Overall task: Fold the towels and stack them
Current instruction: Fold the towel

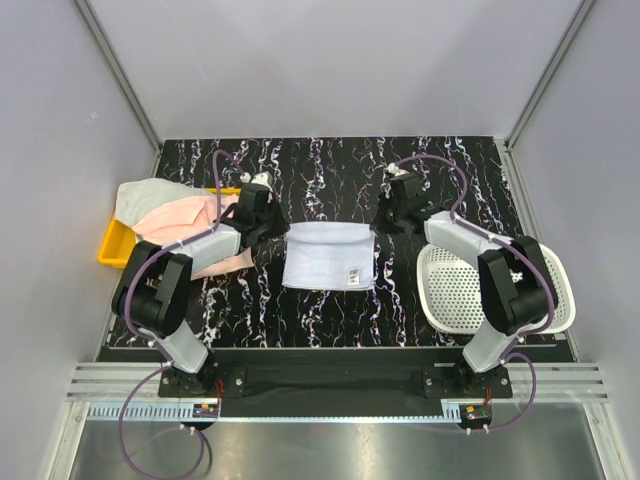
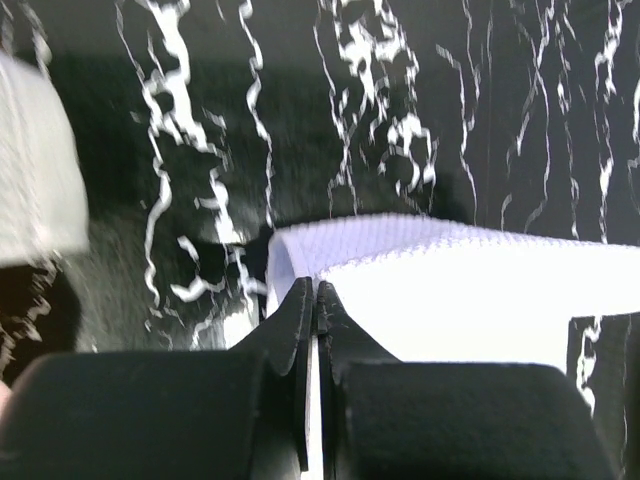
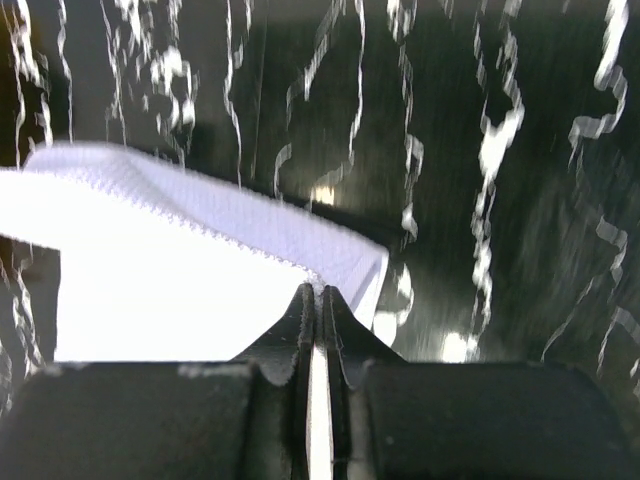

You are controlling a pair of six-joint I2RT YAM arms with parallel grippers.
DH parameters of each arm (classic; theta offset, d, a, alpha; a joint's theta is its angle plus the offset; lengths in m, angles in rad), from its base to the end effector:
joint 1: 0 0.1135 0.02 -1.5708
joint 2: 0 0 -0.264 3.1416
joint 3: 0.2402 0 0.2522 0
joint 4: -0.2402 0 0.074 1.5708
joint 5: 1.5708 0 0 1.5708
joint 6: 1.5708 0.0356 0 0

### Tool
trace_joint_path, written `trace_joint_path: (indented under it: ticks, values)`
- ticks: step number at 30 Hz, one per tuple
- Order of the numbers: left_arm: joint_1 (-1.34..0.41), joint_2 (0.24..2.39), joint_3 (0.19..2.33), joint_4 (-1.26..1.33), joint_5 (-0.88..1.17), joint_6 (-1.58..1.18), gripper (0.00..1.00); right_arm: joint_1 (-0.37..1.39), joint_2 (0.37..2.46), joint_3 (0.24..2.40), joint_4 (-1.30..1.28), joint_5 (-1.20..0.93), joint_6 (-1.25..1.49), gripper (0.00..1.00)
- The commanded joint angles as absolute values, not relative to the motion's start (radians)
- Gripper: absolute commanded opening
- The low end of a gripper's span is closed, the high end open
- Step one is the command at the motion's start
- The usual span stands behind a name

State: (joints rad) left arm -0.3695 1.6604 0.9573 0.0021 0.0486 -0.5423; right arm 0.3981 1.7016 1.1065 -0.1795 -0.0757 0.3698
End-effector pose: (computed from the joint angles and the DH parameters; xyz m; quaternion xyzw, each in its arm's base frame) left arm 0.3286 -0.1291 0.1932 -0.0680 0.9041 -0.2052 0.3685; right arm 0.3393 0.1456 0.2110 -0.0277 0.9208 0.1774 0.3461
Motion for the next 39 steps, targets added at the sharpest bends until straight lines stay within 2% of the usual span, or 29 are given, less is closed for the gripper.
trace_joint_path:
  ticks: [1,14,24,39]
  values:
    - [-0.373,1.573,0.902,0.119,0.072,-0.551,0.00,0.390,1.600,1.039,-0.115,-0.109,0.396,0.02]
    - [-0.417,1.414,0.733,0.121,0.048,-0.552,0.00,0.451,1.444,0.824,-0.098,-0.121,0.456,0.02]
    - [-0.454,1.322,0.655,0.097,0.023,-0.555,0.00,0.492,1.361,0.759,-0.129,-0.094,0.489,0.02]
    - [-0.506,1.293,0.572,0.095,0.003,-0.572,0.00,0.529,1.296,0.647,-0.115,-0.103,0.548,0.02]
